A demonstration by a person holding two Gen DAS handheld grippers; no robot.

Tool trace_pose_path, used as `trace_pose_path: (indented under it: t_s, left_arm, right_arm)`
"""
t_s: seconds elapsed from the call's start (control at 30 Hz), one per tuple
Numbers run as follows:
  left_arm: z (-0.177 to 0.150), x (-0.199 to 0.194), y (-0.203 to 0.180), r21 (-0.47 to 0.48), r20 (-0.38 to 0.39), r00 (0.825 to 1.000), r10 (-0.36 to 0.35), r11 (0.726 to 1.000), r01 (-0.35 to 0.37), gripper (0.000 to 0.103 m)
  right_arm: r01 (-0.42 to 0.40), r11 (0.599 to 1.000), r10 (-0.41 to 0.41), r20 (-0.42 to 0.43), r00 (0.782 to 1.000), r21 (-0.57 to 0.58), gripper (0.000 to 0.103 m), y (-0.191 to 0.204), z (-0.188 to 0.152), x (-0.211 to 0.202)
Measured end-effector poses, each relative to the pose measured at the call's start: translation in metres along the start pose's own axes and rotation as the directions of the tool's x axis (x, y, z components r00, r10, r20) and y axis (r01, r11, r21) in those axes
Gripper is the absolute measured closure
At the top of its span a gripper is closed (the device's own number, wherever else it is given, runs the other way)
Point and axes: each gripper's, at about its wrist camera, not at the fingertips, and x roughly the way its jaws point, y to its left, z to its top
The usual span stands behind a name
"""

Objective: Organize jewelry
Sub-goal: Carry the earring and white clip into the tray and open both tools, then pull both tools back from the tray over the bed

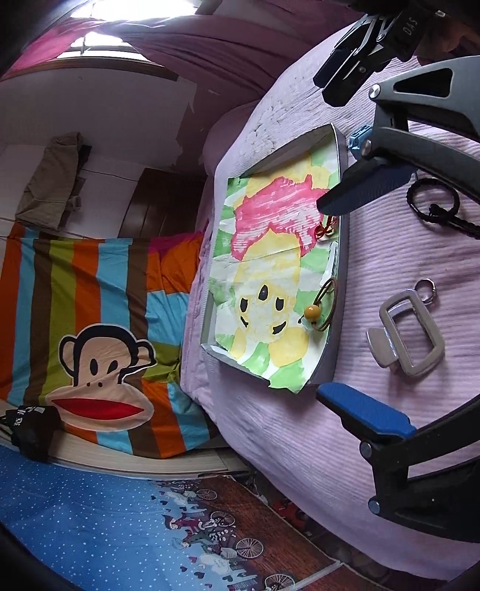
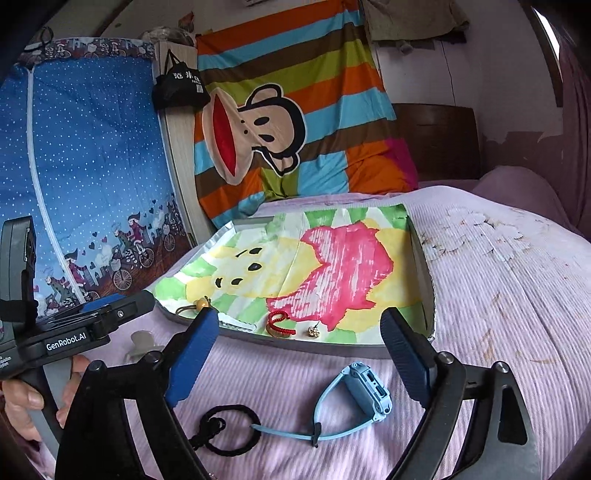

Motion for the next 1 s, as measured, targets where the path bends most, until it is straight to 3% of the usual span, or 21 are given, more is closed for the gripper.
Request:
trace_pose_path:
  t_s: [0.1, 0.47, 0.7, 1.0]
  left_arm:
    - [-0.004, -0.018, 0.004, -0.002, 0.051, 0.999, 0.010, 1.000, -0.010, 0.000]
    - [-0.032, -0.062, 0.021, 0.007, 0.143, 0.989, 0.033, 0.999, -0.034, 0.000]
    - [-0.057, -0.077, 0.028, 0.035, 0.160, 0.986, 0.054, 0.998, -0.061, 0.000]
    - [-0.077, -0.073, 0.033, 0.096, 0.102, 0.992, 0.068, 0.992, -0.078, 0.000]
  right_arm:
    - [0.007, 1.000, -0.008, 0.050, 0.999, 0.015, 0.001, 0.004, -0.005, -0.020]
    - [0.073, 0.996, -0.080, 0.177, 0.981, 0.047, 0.001, 0.022, -0.033, -0.080]
    - [0.076, 0.997, -0.079, 0.189, 0.979, 0.023, 0.001, 0.036, -0.050, -0.096]
    - [0.055, 0.998, -0.056, 0.134, 0.989, 0.007, 0.001, 0.038, -0.069, -0.095]
